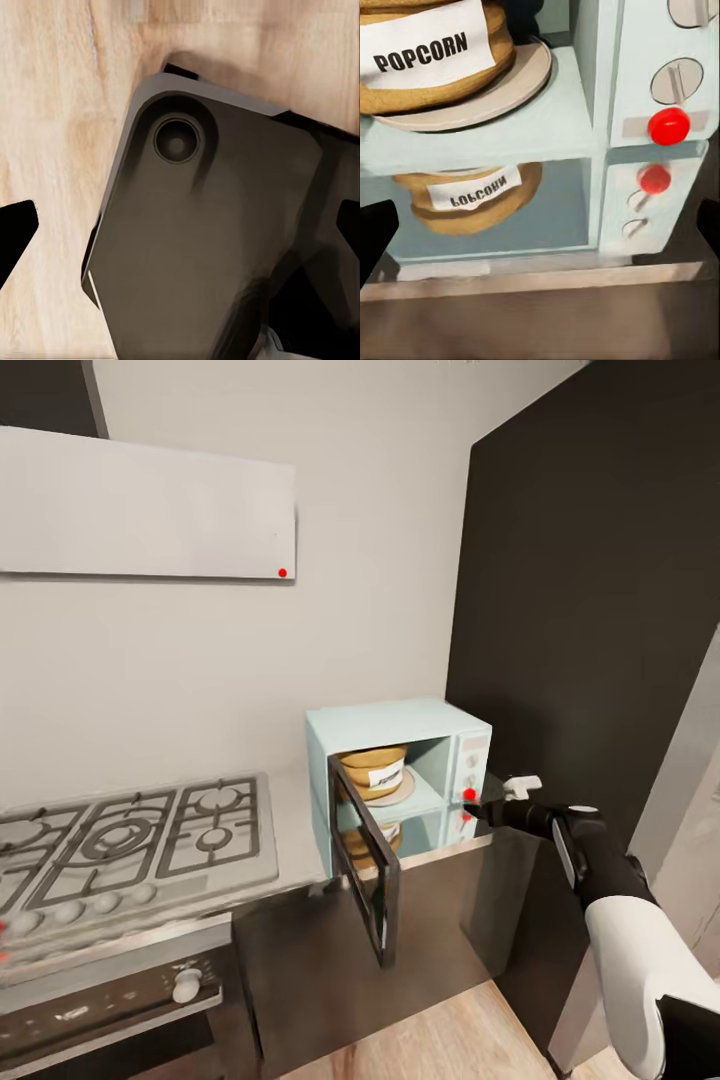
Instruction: In the kitchen, take the popcorn bag from the countertop, put it into the microwave, and heat it until the popcorn is cooked so the cooked popcorn ends up inside the bag.
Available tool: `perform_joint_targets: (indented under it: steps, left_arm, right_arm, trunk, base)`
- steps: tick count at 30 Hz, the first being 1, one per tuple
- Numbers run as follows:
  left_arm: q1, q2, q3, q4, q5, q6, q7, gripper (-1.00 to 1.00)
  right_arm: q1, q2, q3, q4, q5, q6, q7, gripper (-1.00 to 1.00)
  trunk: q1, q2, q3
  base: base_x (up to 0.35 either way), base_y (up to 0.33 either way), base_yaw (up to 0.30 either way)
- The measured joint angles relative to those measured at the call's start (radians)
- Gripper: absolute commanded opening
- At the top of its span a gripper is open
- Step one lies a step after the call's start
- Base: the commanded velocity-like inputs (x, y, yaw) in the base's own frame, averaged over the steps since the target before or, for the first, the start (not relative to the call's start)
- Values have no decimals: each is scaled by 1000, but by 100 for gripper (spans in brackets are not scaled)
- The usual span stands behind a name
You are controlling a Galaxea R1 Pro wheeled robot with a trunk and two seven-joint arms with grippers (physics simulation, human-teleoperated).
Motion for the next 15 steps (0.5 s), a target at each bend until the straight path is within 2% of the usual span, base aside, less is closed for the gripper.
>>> perform_joint_targets:
  steps: [3,4,6,8,9,11,12,15]
  left_arm:
    - [0,1,0,0,-1,0,0,100]
    - [0,1,1,0,-1,0,0,100]
    - [0,1,1,0,0,0,0,100]
    - [0,1,1,0,0,0,0,100]
    - [0,1,1,0,0,0,0,100]
    - [0,1,1,0,0,0,0,100]
    - [0,1,1,0,0,0,0,100]
    - [0,2,2,0,0,0,0,100]
  right_arm:
    - [0,-14,0,41,0,-2,-13,100]
    - [0,-40,1,125,4,-10,-41,100]
    - [0,-67,2,203,2,-22,-67,100]
    - [0,-123,7,349,6,-112,-91,100]
    - [0,-138,7,392,6,-142,-93,100]
    - [0,-158,10,499,44,-192,-100,100]
    - [1,-162,14,600,102,-211,-129,100]
    - [1,-155,17,767,144,-252,-215,100]
  trunk:
    - [0,0,0]
    - [0,0,0]
    - [0,0,0]
    - [0,0,0]
    - [0,0,0]
    - [0,0,0]
    - [0,0,0]
    - [0,0,0]
  base:
    - [-329,0,0]
    - [-329,0,0]
    - [-329,0,0]
    - [-329,0,0]
    - [-329,0,0]
    - [-241,0,0]
    - [-104,0,0]
    - [-41,0,0]
